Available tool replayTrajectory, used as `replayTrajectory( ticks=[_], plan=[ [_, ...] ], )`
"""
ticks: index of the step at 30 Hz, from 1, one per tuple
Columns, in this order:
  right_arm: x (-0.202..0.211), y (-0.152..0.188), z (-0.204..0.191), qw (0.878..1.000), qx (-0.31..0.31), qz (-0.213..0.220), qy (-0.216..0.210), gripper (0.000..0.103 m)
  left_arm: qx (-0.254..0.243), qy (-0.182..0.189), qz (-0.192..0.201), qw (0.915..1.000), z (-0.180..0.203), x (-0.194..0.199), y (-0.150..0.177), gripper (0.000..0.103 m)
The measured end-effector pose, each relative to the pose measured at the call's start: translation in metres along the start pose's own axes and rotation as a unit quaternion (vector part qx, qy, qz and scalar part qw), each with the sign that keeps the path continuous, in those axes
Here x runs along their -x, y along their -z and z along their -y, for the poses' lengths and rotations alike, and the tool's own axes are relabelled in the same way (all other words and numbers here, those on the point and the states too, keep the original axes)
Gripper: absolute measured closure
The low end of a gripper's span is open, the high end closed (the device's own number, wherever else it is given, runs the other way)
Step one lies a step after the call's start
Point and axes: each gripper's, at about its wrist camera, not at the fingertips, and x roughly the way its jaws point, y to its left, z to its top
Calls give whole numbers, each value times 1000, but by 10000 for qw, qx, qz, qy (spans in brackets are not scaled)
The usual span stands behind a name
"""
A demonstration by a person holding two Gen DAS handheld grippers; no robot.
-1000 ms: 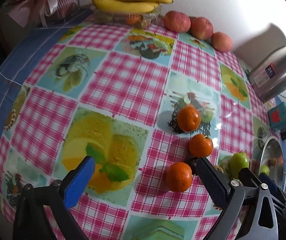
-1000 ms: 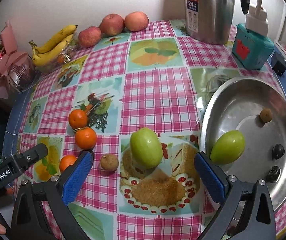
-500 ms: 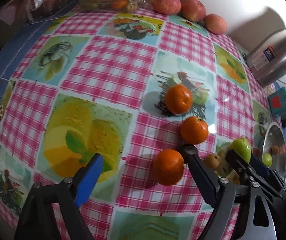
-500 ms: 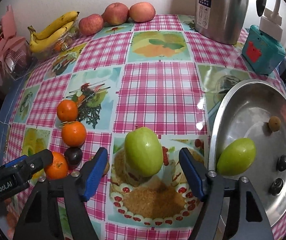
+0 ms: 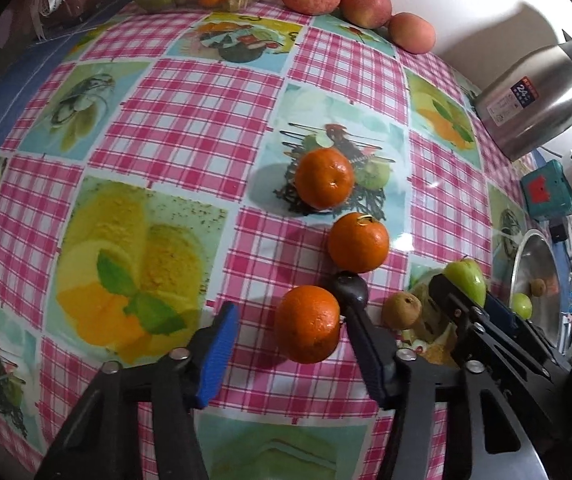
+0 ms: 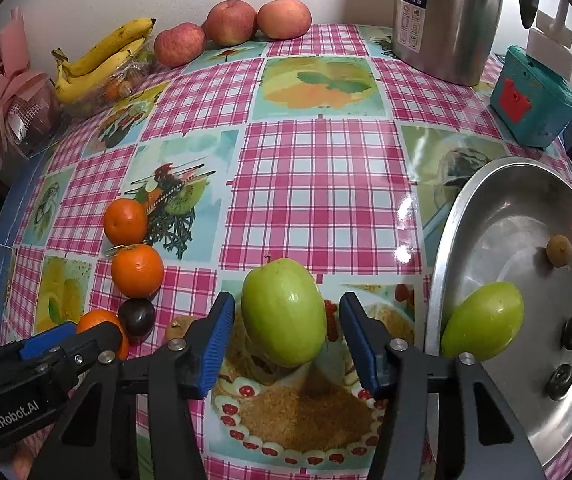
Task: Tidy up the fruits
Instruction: 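Close the right tool on the green apple while the left tool grasps the tangerine, then carry the tangerine in the left tool while the right tool carries the apple over the basin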
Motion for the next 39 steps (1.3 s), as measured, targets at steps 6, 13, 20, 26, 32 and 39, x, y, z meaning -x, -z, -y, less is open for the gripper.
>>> replayTrajectory(
  ticks=[6,13,20,26,32,39],
  plan=[
    [0,0,1,10000,-12,14,-70,60,-54,141,-46,9999,5,-2,-1,64],
    [0,1,0,9999,-25,10,-105,61,-126,129,-30,9998,7,-2,-1,66],
    [1,1,1,9999,-67,-18,-125,61,-132,137,-28,9998,5,0,1,67],
    [3,2,2,9996,-190,-67,-173,61,-112,147,-28,9998,5,0,0,67],
    [6,6,4,9986,-375,-214,-309,62,-90,159,-32,9998,4,0,0,67],
    [15,19,5,9966,-558,-471,-386,62,-94,133,-15,9999,5,0,1,67]
  ],
)
